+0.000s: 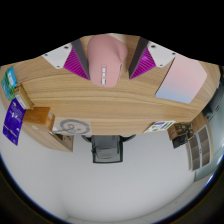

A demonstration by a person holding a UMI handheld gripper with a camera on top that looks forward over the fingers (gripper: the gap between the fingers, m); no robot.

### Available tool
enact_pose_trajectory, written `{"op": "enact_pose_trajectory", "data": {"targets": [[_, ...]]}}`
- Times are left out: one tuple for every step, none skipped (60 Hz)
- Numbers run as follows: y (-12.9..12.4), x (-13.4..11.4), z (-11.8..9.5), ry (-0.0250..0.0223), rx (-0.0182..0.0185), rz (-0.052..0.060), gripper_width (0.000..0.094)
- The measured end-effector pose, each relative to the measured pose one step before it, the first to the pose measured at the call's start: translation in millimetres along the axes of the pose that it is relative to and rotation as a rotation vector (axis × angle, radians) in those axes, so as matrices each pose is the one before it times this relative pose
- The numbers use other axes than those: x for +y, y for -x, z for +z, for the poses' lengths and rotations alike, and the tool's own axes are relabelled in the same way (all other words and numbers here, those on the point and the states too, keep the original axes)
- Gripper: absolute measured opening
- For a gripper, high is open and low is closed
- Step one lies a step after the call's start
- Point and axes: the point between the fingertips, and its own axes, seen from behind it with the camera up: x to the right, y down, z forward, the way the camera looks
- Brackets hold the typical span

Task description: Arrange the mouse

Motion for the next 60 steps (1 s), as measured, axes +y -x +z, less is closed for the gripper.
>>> {"op": "enact_pose_trajectory", "data": {"targets": [[-0.2,-0.44,1.15,0.00094,0.00098,-0.0063,0.0774],[-0.9,0.03,0.99,0.00124,0.00343,-0.0082,0.0745],[-2.63,-0.2,1.15,0.00184,0.00486,-0.0091,0.0703],[-2.05,0.48,0.47,0.00163,0.01161,-0.0098,0.0647],[-4.23,0.61,0.71,0.00107,0.01667,-0.0106,0.0606],[-1.72,-0.7,0.06,-0.00327,0.00693,-0.0103,0.0538],[-1.05,0.56,-0.06,-0.00227,0.00636,-0.004,0.0538],[0.18,0.59,-0.29,-0.00229,0.00054,0.0038,0.0531],[-0.08,0.76,-0.82,-0.00111,0.0017,0.0083,0.0519],[-0.57,0.25,-0.6,-0.00225,0.00454,0.0086,0.0511],[-2.35,0.53,-0.28,-0.00072,0.00498,0.0042,0.05],[-0.08,0.07,-0.52,-0.0019,0.00566,0.0043,0.0492],[-0.5,-0.03,-0.26,0.00035,0.00604,0.0039,0.0476],[-0.27,0.55,-0.04,0.00335,0.005,0.0018,0.0473],[-0.16,0.06,0.05,0.00199,0.00452,0.0038,0.0453],[-0.28,0.1,0.29,0.00299,0.00472,0.003,0.0445],[-0.03,0.25,0.27,0.00587,0.00324,0.0015,0.0435],[-0.37,0.11,0.41,0.00536,0.00316,-0.0021,0.0416],[-0.02,-0.07,-0.08,0.00546,0.0029,0.0001,0.0413],[0.02,0.07,-0.04,0.00592,0.00361,0.0036,0.041],[0.04,-0.17,-0.19,0.00427,0.00433,0.0063,0.0409],[0.35,0.02,-0.34,0.00565,0.00423,0.0097,0.0409],[1.19,0.06,-0.97,0.00722,0.00276,0.0115,0.0409],[2.63,0.12,-1.42,0.00836,-0.00205,0.0109,0.0408],[4.32,-0.34,-2.09,0.00811,-0.00617,0.0091,0.0409],[5.6,-2.41,-2.9,-0.00021,-0.00813,0.0074,0.0409],[6.34,-4.3,-3.6,-0.00745,-0.00683,0.0042,0.041],[8.06,-5.25,-4.1,-0.01087,-0.00259,-0.001,0.0409],[7.12,-4.99,-3.61,-0.01256,-0.0017,-0.005,0.0409],[7.38,-4.04,-2.93,-0.0072,-0.00141,-0.0083,0.041],[10.54,-5.11,-3.67,-0.01012,-0.00241,-0.0089,0.0409],[10.08,-3.49,-2.43,-0.00646,-0.00632,-0.0114,0.0409],[12.38,-4.57,-2.43,-0.00857,-0.009,-0.0096,0.041],[13.74,-4.28,-1.84,-0.00788,-0.0107,-0.0076,0.0408],[14.23,-3.95,-1.12,-0.00725,-0.01178,-0.0048,0.0408],[15.74,-4.76,-1.49,-0.00429,-0.01,-0.0009,0.0406],[13.86,-3.27,0.6,-0.00385,-0.01107,-0.0017,0.0406],[14.45,-2.39,0.75,-0.00134,-0.01031,-0.0026,0.0407],[13.55,-1.71,1.22,-0.00064,-0.00763,-0.0028,0.0408],[12.61,-1.47,1.63,-0.00128,-0.0044,-0.0029,0.0408],[12.19,-1.25,2.24,-0.00203,-0.00216,-0.003,0.0409],[11.85,-1.0,2.5,-0.00236,-0.00101,-0.0034,0.0408],[13.38,0.1,2.43,-0.0025,0.00101,-0.0035,0.0408],[9.85,0.37,3.14,0.00071,0.00236,-0.0043,0.0408],[9.6,0.73,1.68,0.00428,0.00306,-0.004,0.0407],[9.01,2.66,4.35,0.00424,0.00588,-0.0038,0.0408],[7.96,2.48,1.59,0.00885,0.00515,-0.0014,0.0407],[7.2,3.6,2.76,0.01056,0.00724,0.0009,0.0408],[6.68,4.01,2.45,0.01203,0.00767,0.0033,0.0408],[5.98,4.25,2.4,0.01278,0.00746,0.0049,0.0407],[5.11,3.77,2.37,0.01204,0.00695,0.0051,0.0407],[4.68,3.27,2.49,0.01003,0.00623,0.0048,0.0407],[2.87,3.27,2.68,0.00453,0.00499,0.0034,0.0406],[3.64,2.28,2.09,0.00619,0.00801,0.0034,0.0407],[2.52,1.97,1.8,0.0055,0.00824,0.0011,0.0409],[1.82,1.85,1.68,0.00548,0.00938,-0.0011,0.0409],[1.13,2.06,1.63,0.00539,0.0108,-0.0022,0.0409],[0.38,2.33,1.32,0.00672,0.01175,-0.0017,0.0409],[0.98,2.74,1.38,0.00752,0.00994,-0.0014,0.0408],[1.11,2.98,1.05,0.00827,0.00668,-0.0026,0.0409]]}}
